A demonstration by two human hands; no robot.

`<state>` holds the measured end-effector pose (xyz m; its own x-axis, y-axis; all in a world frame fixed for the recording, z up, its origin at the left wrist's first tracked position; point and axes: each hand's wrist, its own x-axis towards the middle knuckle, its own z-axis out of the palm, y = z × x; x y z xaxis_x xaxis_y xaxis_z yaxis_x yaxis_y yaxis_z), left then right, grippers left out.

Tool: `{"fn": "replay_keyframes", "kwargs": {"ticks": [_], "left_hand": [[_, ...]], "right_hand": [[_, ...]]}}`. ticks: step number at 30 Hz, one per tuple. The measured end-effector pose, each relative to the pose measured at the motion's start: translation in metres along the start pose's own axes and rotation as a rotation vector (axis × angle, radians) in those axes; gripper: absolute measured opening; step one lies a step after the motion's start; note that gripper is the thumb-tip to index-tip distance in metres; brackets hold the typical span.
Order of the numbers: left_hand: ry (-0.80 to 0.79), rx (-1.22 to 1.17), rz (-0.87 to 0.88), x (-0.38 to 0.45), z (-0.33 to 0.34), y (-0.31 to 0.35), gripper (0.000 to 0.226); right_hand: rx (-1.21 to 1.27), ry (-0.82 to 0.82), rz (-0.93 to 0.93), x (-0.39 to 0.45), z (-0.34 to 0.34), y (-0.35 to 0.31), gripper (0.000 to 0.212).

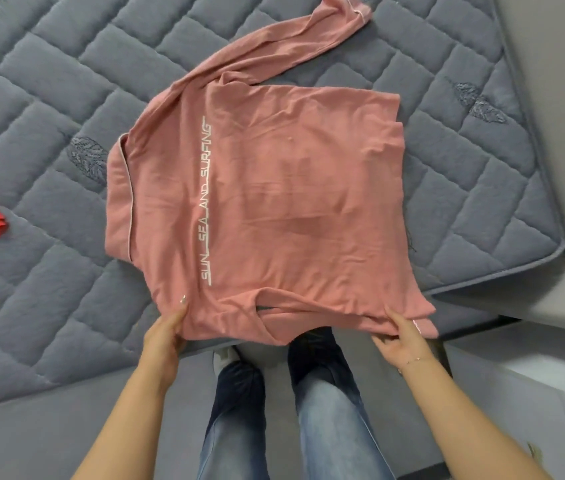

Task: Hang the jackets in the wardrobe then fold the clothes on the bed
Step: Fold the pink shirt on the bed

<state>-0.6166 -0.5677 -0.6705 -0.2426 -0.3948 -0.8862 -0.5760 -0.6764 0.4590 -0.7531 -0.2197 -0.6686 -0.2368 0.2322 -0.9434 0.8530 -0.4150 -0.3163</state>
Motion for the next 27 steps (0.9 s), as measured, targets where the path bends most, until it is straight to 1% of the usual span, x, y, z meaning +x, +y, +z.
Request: {"fn": "replay_keyframes", "kwargs": {"ticks": [1,3,4,5,6,7,8,9,10,11,12,13,14,16,17,19,20,23,25,27], "left_hand": [[-0.043,0.039,-0.016,-0.004,-0.001,-0.008,0.033],[-0.053,0.040,-0.002,-0.011,-0.004,-0.020,0.035],[-0.028,0.002,0.041,-0.015,-0.007,-0.022,0.032],[-0.004,-0.050,0.071,-0.019,-0.010,-0.023,0.027],[0.019,-0.130,0.087,-0.021,-0.012,-0.022,0.022],[0.017,-0.167,0.139,-0.024,-0.017,-0.018,0.021],[0.014,-0.192,0.188,-0.026,-0.022,-0.015,0.023],[0.022,-0.220,0.217,-0.029,-0.027,-0.013,0.025],[0.042,-0.238,0.211,-0.032,-0.030,-0.010,0.024],[0.083,-0.168,0.226,-0.034,-0.032,-0.009,0.017],[0.137,-0.018,0.258,-0.035,-0.034,-0.010,0.013],[0.166,0.117,0.296,-0.036,-0.036,-0.012,0.015],[0.180,0.214,0.340,-0.035,-0.039,-0.016,0.021],[0.210,0.341,0.402,-0.034,-0.046,-0.021,0.032],[0.223,0.370,0.413,-0.033,-0.048,-0.020,0.033],[0.217,0.383,0.415,-0.029,-0.052,-0.017,0.033],[0.192,0.366,0.411,-0.028,-0.054,-0.016,0.034],[0.104,0.290,0.416,-0.029,-0.061,-0.011,0.029],[0.079,0.290,0.411,-0.025,-0.071,-0.008,0.025],[0.082,0.341,0.373,-0.021,-0.080,-0.009,0.031]], "right_hand": [[0.018,0.018,0.010,0.002,0.002,0.002,0.004],[0.061,0.076,-0.007,0.004,0.009,0.005,0.004],[0.083,0.138,-0.044,0.003,0.012,0.007,0.013],[0.096,0.238,-0.108,0.004,0.012,0.010,0.031],[0.088,0.374,-0.188,0.001,0.011,0.014,0.055],[0.044,0.514,-0.291,-0.004,0.009,0.017,0.076],[-0.019,0.597,-0.408,-0.011,0.009,0.021,0.085],[-0.093,0.618,-0.520,-0.018,0.009,0.024,0.083],[-0.168,0.581,-0.611,-0.022,0.008,0.028,0.070],[-0.236,0.495,-0.658,-0.024,0.008,0.032,0.049],[-0.278,0.373,-0.638,-0.027,0.009,0.036,0.030],[-0.294,0.232,-0.544,-0.028,0.013,0.042,0.017],[-0.287,0.090,-0.396,-0.030,0.018,0.049,0.012],[-0.225,-0.156,-0.071,-0.033,0.032,0.066,0.026],[-0.205,-0.226,0.026,-0.031,0.039,0.076,0.032],[-0.129,-0.264,0.115,-0.028,0.056,0.093,0.039],[-0.048,-0.236,0.114,-0.025,0.064,0.097,0.040],[0.257,-0.141,-0.033,-0.018,0.084,0.087,0.037],[0.306,-0.107,-0.095,-0.012,0.089,0.071,0.035],[0.277,-0.058,-0.101,-0.007,0.083,0.059,0.029]]}}
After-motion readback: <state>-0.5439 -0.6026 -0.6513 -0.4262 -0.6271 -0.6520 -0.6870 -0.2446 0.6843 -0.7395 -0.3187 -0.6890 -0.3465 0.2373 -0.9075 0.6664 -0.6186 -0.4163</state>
